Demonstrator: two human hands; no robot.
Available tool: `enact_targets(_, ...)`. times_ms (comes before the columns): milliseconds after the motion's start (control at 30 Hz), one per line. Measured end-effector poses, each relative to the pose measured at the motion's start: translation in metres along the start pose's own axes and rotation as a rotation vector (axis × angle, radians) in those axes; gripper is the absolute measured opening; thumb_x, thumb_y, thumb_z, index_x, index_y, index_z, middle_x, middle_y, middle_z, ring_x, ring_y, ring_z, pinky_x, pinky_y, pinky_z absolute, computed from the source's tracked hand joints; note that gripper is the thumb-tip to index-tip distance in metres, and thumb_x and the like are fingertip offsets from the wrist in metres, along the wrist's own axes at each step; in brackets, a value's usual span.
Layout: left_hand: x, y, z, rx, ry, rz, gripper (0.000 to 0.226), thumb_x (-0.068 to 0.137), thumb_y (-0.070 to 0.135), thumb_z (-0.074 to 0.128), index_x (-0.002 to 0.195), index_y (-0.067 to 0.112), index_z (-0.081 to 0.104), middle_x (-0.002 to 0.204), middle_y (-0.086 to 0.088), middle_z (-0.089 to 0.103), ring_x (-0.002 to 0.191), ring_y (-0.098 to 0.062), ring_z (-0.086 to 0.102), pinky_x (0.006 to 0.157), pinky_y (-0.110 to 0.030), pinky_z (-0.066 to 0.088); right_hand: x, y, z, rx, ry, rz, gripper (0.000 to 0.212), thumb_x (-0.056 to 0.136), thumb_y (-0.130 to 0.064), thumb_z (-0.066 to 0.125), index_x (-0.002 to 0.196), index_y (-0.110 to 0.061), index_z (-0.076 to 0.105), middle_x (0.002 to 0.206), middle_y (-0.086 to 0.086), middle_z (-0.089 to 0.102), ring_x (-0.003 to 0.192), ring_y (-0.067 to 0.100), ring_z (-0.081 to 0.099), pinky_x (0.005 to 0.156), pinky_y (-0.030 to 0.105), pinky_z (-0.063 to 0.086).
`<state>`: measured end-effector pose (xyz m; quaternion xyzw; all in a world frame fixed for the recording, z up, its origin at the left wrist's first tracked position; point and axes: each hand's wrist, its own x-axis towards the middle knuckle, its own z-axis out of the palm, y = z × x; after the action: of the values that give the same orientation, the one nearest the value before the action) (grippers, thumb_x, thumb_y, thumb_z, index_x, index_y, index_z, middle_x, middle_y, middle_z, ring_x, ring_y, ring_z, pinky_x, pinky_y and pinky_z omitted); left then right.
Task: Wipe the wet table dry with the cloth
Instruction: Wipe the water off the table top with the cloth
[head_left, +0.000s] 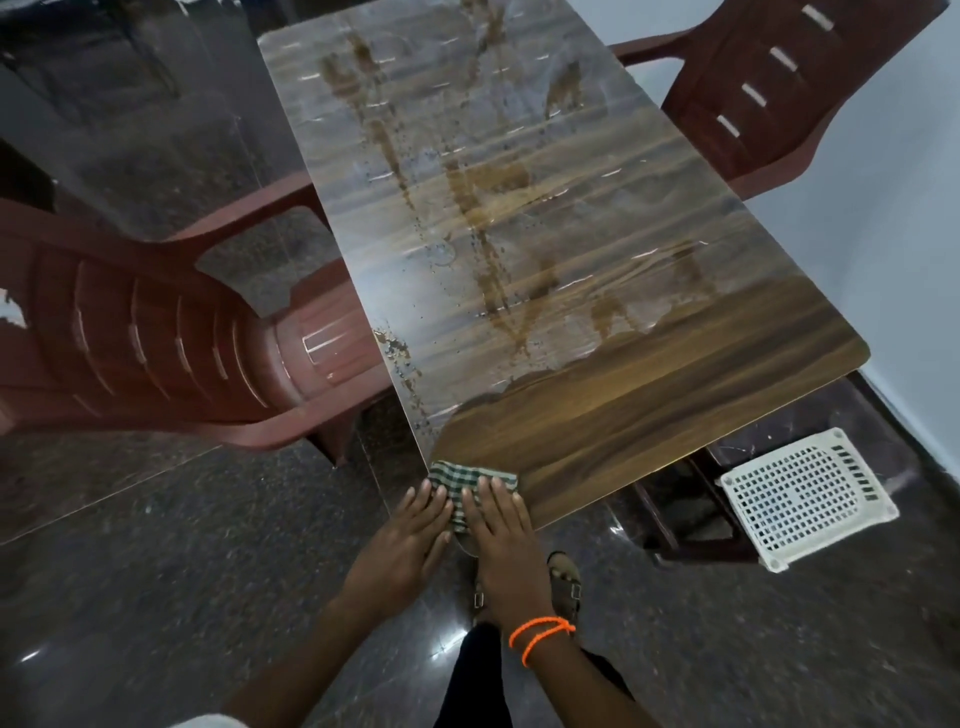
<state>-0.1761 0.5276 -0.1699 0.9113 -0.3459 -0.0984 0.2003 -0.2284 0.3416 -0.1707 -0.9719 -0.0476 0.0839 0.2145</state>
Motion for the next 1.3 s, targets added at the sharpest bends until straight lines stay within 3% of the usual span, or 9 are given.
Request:
enact_targets(167,-0.022,0.042,0.017,0.066,0.022,-0.017,0.045,0.103,0.032,0.040,0.138,0.007,0.052,0.150,-0.009,0.041,0.147,-0.025,0.021,0.115,-0.045,0.026,-0.034,0.019,-0.005,-0.028,-0.041,-0.034,0.077,0.086,-0.012,0.058,0.152,-0.020,0.019,0.159,0.003,0.015,0.147,0.020,0.009,0.116,0.044,0.016)
enact_targets(367,-0.005,0.077,0.030,0.059,0.069,-0.095,0.041,0.101,0.030,0.043,0.133,0.007,0.058,0.145,-0.009,0.048,0.145,-0.026,0.025,0.112,-0.047,0.033,-0.037,0.050,-0.023,-0.094,-0.011,-0.062,0.064,0.087,-0.015,0.039,0.149,-0.020,0.029,0.157,0.003,0.024,0.146,0.018,0.015,0.115,0.046,0.019)
enact_targets(467,0.014,0.069,0.027,0.026,0.125,-0.121,0.038,0.099,0.026,0.049,0.131,0.009,0.060,0.144,-0.007,0.049,0.144,-0.023,0.029,0.113,-0.048,0.031,-0.016,0.056,-0.028,-0.088,-0.021,-0.048,0.072,0.084,-0.016,0.055,0.150,-0.019,0.025,0.158,0.004,0.022,0.146,0.020,0.012,0.115,0.048,0.019)
enact_targets(667,0.062,0.016,0.006,0.037,0.177,-0.145,0.040,0.100,0.029,0.043,0.128,0.007,0.061,0.138,-0.009,0.055,0.139,-0.024,0.038,0.115,-0.046,0.028,0.055,0.037,-0.030,-0.069,0.008,0.027,0.059,0.086,-0.018,0.036,0.146,-0.016,0.037,0.153,0.009,0.031,0.144,0.025,0.022,0.115,0.046,0.017)
enact_targets(867,0.097,-0.034,-0.030,0.067,0.094,-0.217,0.050,0.098,0.037,0.034,0.129,0.009,0.062,0.138,-0.008,0.056,0.138,-0.023,0.040,0.119,-0.038,0.017,0.112,0.007,-0.022,-0.102,0.041,0.087,0.060,0.087,-0.018,0.036,0.146,-0.015,0.035,0.154,0.012,0.029,0.145,0.026,0.018,0.115,0.044,0.014)
enact_targets(1000,0.106,-0.071,-0.045,0.046,0.055,-0.268,0.059,0.097,0.043,0.024,0.136,0.011,0.055,0.144,-0.006,0.050,0.145,-0.021,0.026,0.121,-0.037,0.010,0.146,-0.016,-0.015,-0.112,0.033,0.074,0.057,0.092,-0.022,0.042,0.148,-0.016,0.031,0.156,0.012,0.025,0.145,0.027,0.015,0.116,0.042,0.008)
enact_targets(1300,0.048,-0.041,-0.021,0.085,0.112,-0.156,0.044,0.100,0.035,0.044,0.132,0.007,0.058,0.140,-0.010,0.054,0.144,-0.025,0.029,0.118,-0.044,0.021,0.097,-0.005,-0.003,-0.114,0.035,-0.117,0.051,0.099,-0.033,0.035,0.148,-0.018,0.033,0.155,0.009,0.027,0.146,0.024,0.015,0.116,0.044,0.018)
